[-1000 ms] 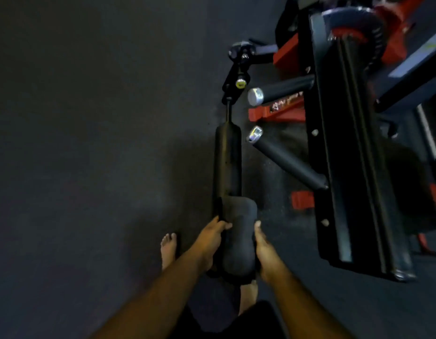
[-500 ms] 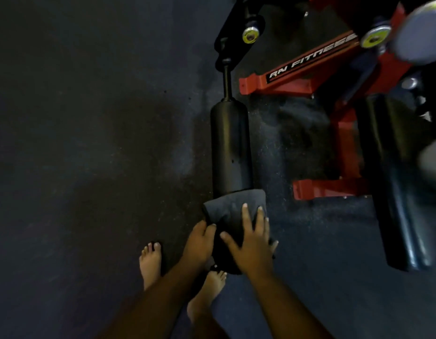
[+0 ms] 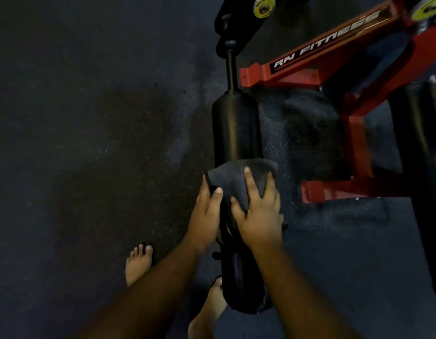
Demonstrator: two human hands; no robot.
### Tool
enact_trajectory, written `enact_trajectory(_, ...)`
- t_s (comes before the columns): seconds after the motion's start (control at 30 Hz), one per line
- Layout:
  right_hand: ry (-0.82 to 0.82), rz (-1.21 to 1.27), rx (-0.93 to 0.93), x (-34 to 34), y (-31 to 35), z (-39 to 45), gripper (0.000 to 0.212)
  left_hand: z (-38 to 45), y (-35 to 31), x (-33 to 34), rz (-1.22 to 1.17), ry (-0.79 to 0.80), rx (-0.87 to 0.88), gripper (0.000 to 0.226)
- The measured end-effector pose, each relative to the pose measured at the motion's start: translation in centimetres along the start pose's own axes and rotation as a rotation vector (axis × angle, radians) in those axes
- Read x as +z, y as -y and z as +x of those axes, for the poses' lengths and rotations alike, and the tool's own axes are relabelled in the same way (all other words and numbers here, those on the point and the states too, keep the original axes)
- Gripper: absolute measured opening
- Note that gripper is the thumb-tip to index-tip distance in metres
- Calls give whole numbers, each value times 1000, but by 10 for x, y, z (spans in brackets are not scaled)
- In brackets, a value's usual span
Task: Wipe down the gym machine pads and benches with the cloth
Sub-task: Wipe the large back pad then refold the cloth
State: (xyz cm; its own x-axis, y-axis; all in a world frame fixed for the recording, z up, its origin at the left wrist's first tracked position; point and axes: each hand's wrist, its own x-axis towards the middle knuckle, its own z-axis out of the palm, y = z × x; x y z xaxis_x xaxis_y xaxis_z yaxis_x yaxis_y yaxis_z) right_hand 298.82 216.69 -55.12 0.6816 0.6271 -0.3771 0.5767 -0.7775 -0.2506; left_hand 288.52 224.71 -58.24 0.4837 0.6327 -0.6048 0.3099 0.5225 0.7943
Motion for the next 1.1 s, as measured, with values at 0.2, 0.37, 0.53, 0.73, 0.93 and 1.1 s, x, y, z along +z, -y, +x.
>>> enact_trajectory(0.2, 28, 12, 82, 3, -4, -37, 79, -1, -10, -12, -80, 93, -112, 96)
enact_trajectory(0.37, -100, -34, 63, -6, 37, 72, 70, 30, -18, -14, 24, 35, 21, 70)
enact_trajectory(0.53, -121, 31, 19, -30, 63, 142, 66, 47, -29, -2, 19, 72, 56, 88)
enact_trajectory(0.73, 118, -31, 49, -20, 20, 27, 102, 39, -37, -6, -133, 82, 110, 65)
enact_trajectory(0.93, 28, -126, 102, -13, 47, 57, 114, 47, -40, -19, -115, 136, 77, 59)
enact_trajectory(1.1, -90, -57, 45, -30, 71, 134, 91, 61, -44, -25, -36, 83, 49, 73)
